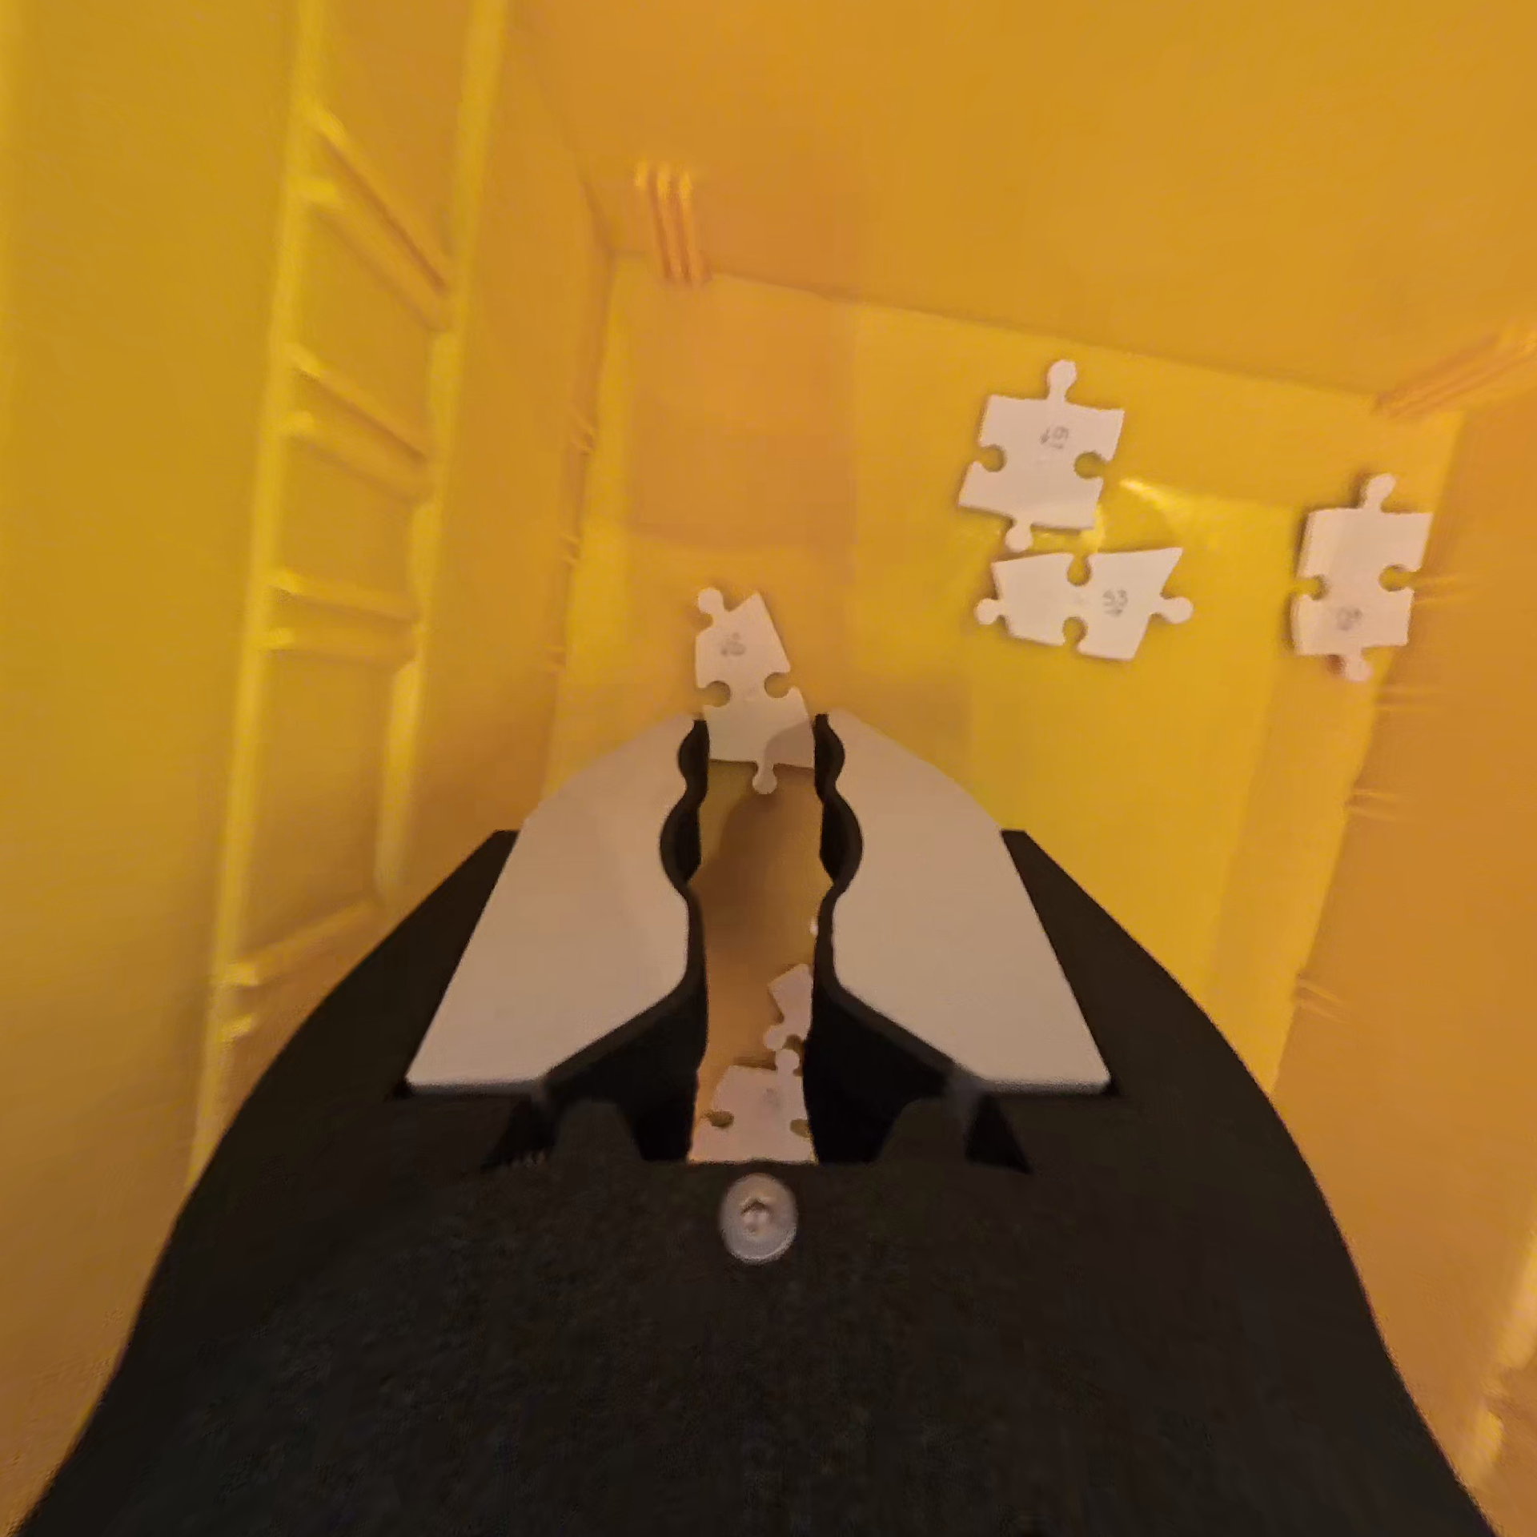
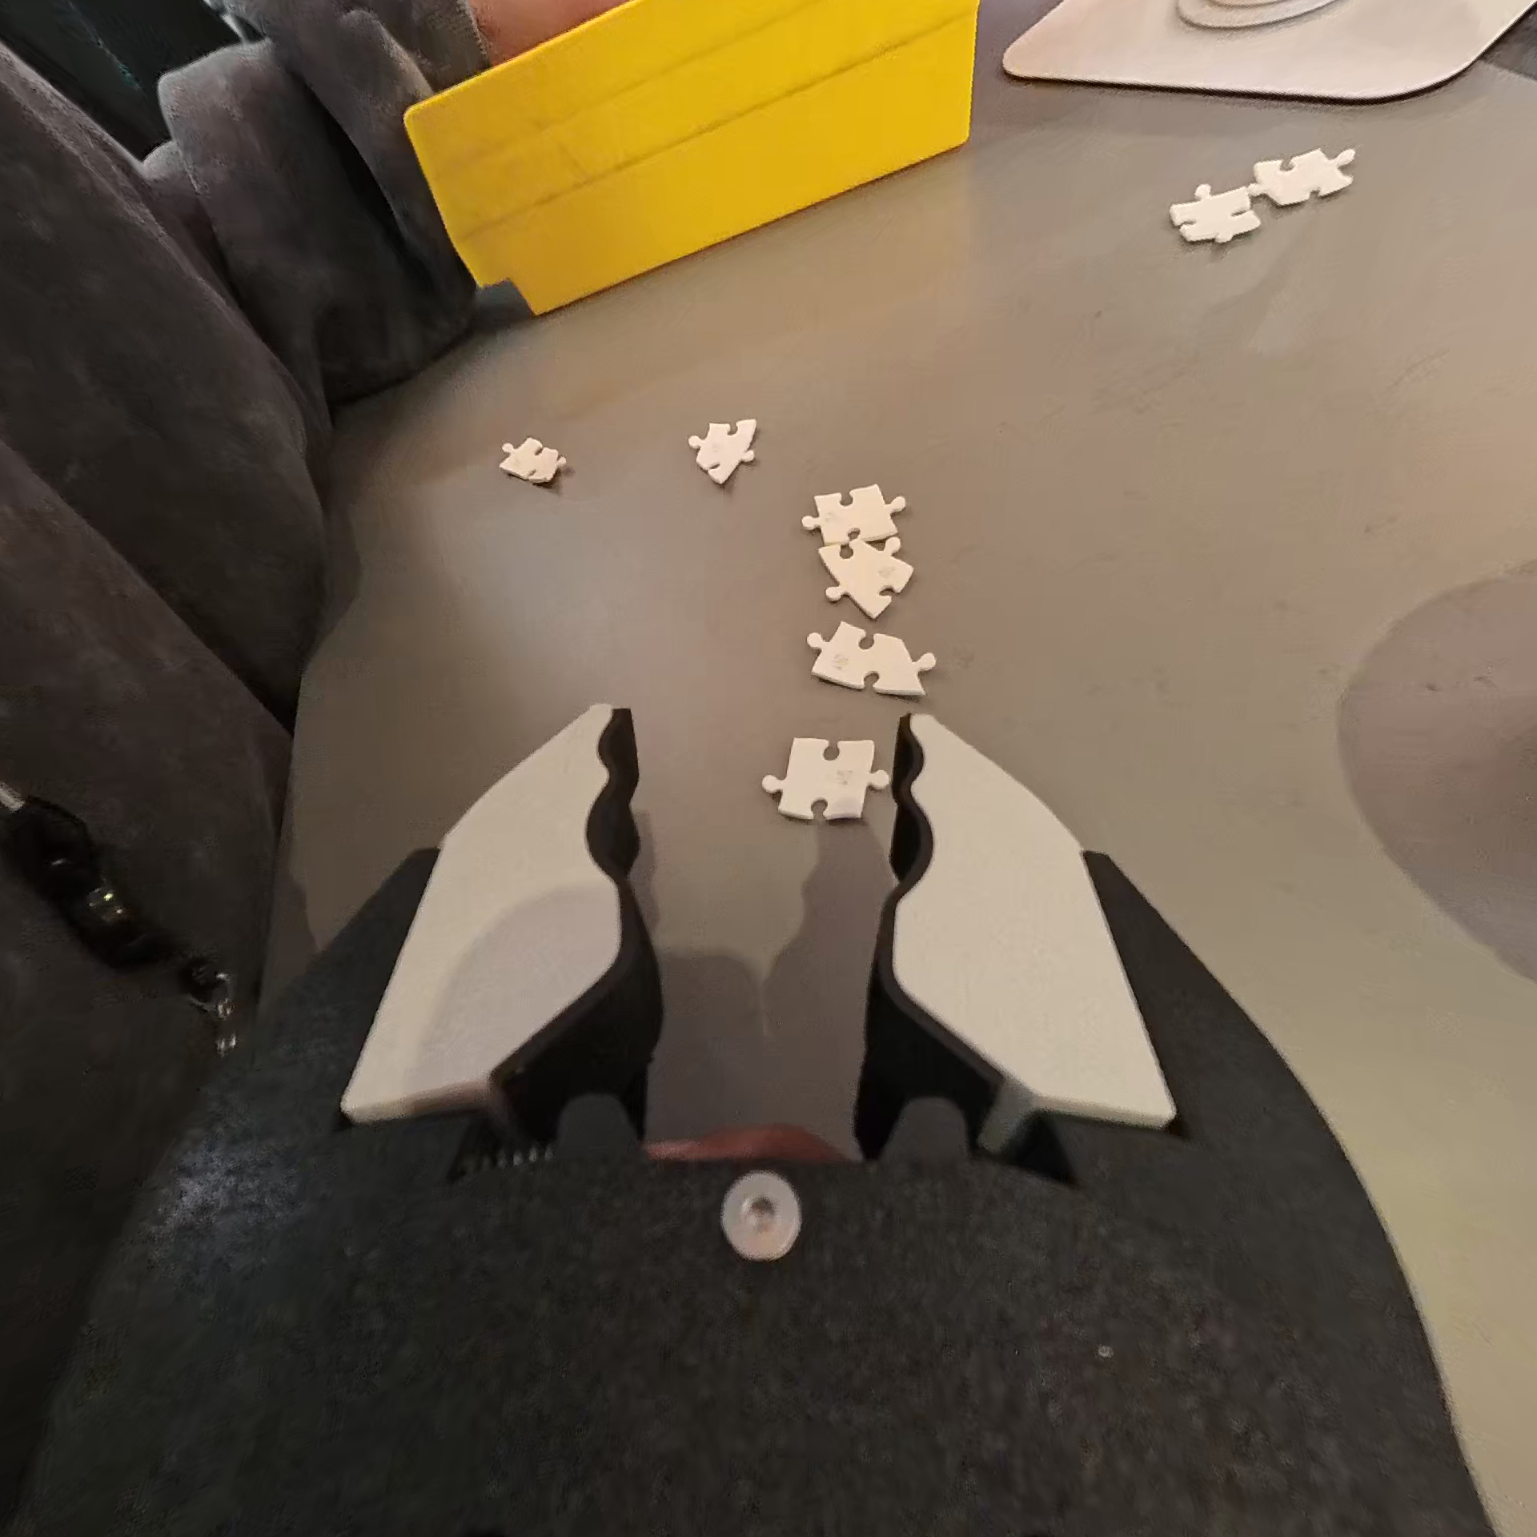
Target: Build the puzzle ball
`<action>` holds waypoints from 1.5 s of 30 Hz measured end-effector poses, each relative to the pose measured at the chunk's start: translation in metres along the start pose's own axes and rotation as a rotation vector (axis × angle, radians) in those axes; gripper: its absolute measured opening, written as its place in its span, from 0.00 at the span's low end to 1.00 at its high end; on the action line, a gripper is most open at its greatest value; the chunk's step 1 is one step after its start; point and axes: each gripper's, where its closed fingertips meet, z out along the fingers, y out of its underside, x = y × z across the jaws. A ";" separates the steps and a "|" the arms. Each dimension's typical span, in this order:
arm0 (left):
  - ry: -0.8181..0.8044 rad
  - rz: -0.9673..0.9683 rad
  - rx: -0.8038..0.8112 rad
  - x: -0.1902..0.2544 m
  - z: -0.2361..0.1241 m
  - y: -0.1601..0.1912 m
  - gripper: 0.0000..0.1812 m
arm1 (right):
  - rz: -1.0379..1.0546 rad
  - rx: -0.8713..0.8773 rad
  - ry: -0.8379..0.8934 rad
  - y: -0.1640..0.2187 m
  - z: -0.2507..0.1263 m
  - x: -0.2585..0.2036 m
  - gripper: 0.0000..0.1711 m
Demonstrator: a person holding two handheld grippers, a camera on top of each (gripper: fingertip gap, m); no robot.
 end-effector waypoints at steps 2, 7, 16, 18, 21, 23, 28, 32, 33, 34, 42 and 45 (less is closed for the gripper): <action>0.016 0.007 -0.006 0.003 -0.003 0.004 0.13 | -0.002 0.002 -0.004 -0.002 0.002 0.000 0.34; 0.106 -0.037 0.132 0.021 -0.049 -0.008 0.13 | -0.080 -0.020 0.031 -0.012 0.010 0.002 0.34; 0.873 -0.249 0.550 0.220 -0.214 -0.029 0.13 | -0.528 0.171 0.314 -0.113 0.051 -0.011 0.37; 1.040 -0.319 0.538 0.271 -0.221 -0.022 0.13 | -0.539 0.254 0.338 -0.131 0.055 -0.026 0.32; 1.183 -0.412 0.499 0.330 -0.213 -0.009 0.13 | -0.433 0.340 0.309 -0.140 0.055 -0.043 0.28; 1.316 -0.509 0.474 0.359 -0.213 -0.005 0.13 | -0.359 0.356 0.330 -0.137 0.048 -0.040 0.24; 1.435 -0.660 0.424 0.404 -0.201 0.005 0.13 | -0.243 0.409 0.327 -0.125 0.023 -0.034 0.22; 1.454 -0.680 0.455 0.427 -0.205 0.007 0.13 | -0.217 0.420 0.364 -0.122 0.011 -0.027 0.17; 1.447 -0.664 0.454 0.433 -0.206 0.008 0.13 | -0.216 0.420 0.378 -0.121 0.009 -0.024 0.17; 1.443 -0.653 0.454 0.438 -0.208 0.008 0.13 | -0.212 0.435 0.388 -0.123 0.004 -0.022 0.15; 1.408 -0.558 0.477 0.435 -0.205 0.017 0.05 | -0.212 0.449 0.404 -0.118 -0.023 -0.013 0.01; 1.243 -0.422 0.516 0.411 -0.193 0.029 0.11 | -0.144 0.390 0.422 -0.096 -0.040 0.006 0.01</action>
